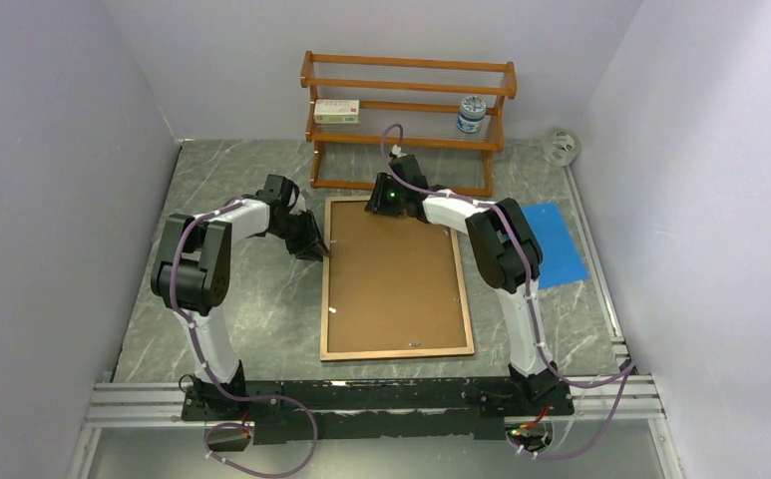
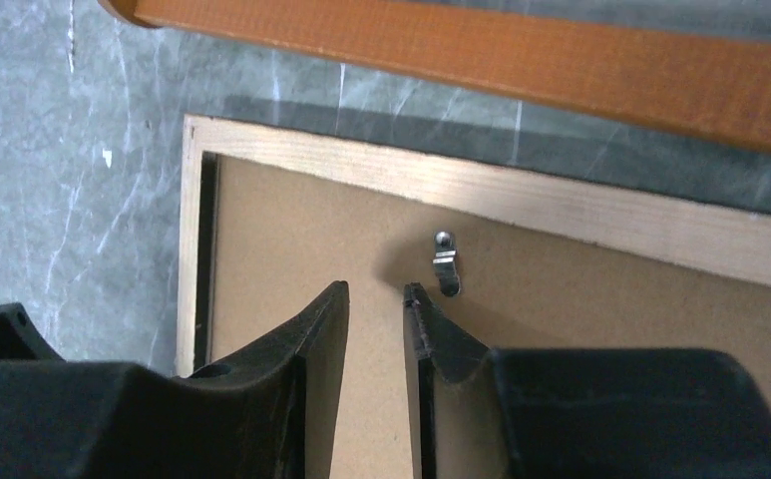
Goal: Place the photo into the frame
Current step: Install the photo frame at the center of the board.
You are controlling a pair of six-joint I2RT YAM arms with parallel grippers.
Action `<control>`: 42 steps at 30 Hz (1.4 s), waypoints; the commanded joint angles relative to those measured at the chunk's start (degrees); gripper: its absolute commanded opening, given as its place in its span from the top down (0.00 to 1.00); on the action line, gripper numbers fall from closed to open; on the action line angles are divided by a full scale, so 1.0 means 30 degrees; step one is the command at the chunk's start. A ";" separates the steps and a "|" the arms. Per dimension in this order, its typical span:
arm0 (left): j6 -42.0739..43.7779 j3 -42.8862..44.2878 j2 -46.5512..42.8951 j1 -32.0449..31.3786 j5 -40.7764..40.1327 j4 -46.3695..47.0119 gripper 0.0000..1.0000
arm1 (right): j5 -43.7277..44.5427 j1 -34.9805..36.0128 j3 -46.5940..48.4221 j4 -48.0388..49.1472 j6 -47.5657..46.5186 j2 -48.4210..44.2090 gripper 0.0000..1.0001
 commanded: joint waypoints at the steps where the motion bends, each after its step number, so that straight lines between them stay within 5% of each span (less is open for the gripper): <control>1: 0.0424 0.0295 0.0496 0.0071 -0.0468 -0.0618 0.69 | 0.1153 -0.0051 0.1128 -0.0483 -0.0827 0.0589 0.67; 15: 0.0285 0.0295 0.0933 0.0071 -0.1140 -0.1097 0.78 | 0.4117 -0.0069 0.2421 -0.2078 -0.1819 0.1848 0.61; 31: 0.0395 0.0450 0.1411 0.0071 -0.0199 -0.0931 0.76 | -0.3045 -0.0261 0.1997 0.1161 0.2741 0.2931 0.56; 42: 0.0339 0.0827 0.1197 0.0071 -0.0595 -0.1446 0.74 | -0.0530 -0.0675 0.1503 0.0079 0.1923 -0.0113 0.50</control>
